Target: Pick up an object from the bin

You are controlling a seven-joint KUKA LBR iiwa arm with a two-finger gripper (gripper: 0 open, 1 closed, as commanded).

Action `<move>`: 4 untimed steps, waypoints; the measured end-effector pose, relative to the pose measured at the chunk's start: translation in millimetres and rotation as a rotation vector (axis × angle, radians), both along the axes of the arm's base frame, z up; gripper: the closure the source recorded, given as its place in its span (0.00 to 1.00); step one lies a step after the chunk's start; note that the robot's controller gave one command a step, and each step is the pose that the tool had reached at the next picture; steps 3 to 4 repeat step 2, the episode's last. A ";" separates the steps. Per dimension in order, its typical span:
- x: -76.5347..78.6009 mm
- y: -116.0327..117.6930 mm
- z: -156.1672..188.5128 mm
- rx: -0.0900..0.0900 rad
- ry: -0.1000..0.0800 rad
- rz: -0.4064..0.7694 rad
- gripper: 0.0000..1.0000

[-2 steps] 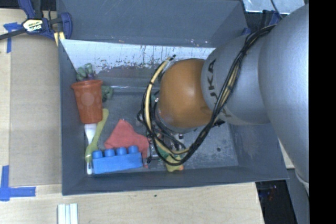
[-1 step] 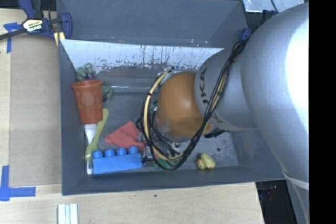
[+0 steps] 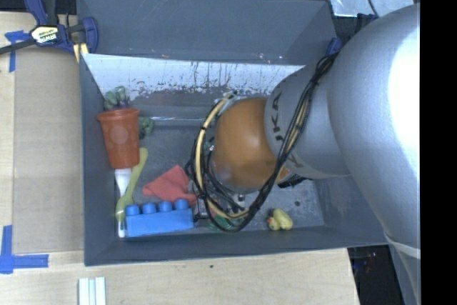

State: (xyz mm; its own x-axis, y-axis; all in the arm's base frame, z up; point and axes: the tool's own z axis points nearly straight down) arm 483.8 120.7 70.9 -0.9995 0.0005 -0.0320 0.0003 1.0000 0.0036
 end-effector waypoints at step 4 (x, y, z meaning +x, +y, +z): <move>25.1 1.3 148.3 -0.005 0.009 0.054 1.00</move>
Offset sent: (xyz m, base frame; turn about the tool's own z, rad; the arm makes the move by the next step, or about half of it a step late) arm 0.0278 -0.0002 0.1600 -0.0645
